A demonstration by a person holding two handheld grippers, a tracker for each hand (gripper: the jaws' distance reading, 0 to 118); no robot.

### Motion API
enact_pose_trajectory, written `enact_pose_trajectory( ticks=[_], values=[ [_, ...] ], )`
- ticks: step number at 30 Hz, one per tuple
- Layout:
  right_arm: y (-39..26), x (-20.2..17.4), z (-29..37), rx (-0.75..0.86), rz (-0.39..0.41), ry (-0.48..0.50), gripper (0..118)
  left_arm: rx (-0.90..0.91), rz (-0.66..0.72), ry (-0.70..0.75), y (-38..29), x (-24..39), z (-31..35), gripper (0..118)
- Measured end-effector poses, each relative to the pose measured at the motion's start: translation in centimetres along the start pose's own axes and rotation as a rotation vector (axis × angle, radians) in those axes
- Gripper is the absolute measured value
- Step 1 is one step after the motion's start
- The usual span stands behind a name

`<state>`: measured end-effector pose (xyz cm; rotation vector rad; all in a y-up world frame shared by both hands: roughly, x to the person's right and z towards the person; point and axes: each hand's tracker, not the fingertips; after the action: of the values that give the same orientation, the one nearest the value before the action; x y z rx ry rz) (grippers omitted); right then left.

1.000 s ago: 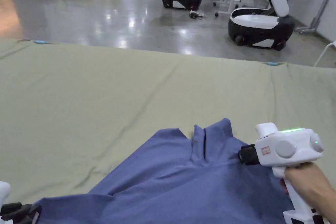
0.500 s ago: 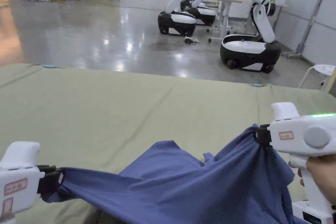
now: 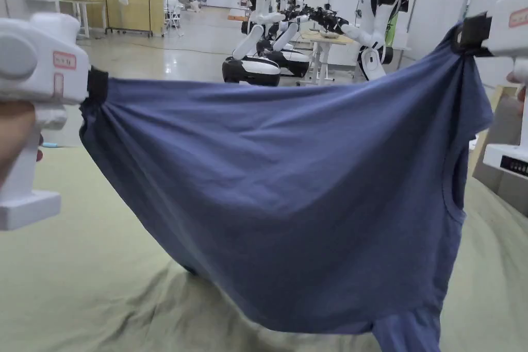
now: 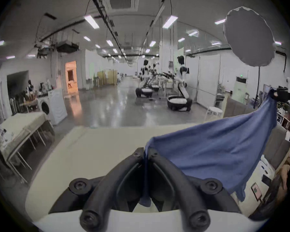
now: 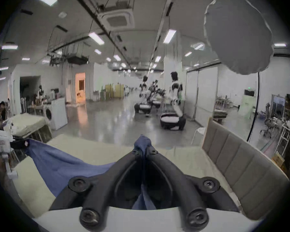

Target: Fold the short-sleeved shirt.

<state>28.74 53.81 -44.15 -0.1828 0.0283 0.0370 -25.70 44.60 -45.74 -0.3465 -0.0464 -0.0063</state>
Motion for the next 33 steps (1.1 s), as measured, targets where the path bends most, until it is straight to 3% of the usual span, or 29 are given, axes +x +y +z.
enact_pose_trajectory(
  ticks=[6,10,16,21,25,33],
  values=[
    [5.2,0.2,-0.3,0.102,-0.019,-0.001,8,0.137,-0.034,0.061,7.8,-0.1,0.5,0],
    [5.6,0.7,-2.6,0.123,-0.031,0.010,8,0.124,-0.052,0.095,9.1,-0.2,-0.2,0],
    [-1.4,0.0,-7.7,0.005,-0.037,-0.010,8,0.012,-0.044,0.124,2.5,0.1,-5.8,0],
    [-7.9,0.6,-10.5,-0.080,-0.088,-0.014,8,-0.072,0.002,0.098,-4.3,0.5,-9.2,0],
    [-9.4,1.7,-7.3,-0.069,-0.140,0.036,8,-0.063,0.019,0.054,-6.1,0.2,-6.5,0],
    [-17.1,3.0,6.7,-0.060,-0.128,0.125,8,-0.105,-0.064,-0.060,-13.8,0.3,5.9,0]
  ],
)
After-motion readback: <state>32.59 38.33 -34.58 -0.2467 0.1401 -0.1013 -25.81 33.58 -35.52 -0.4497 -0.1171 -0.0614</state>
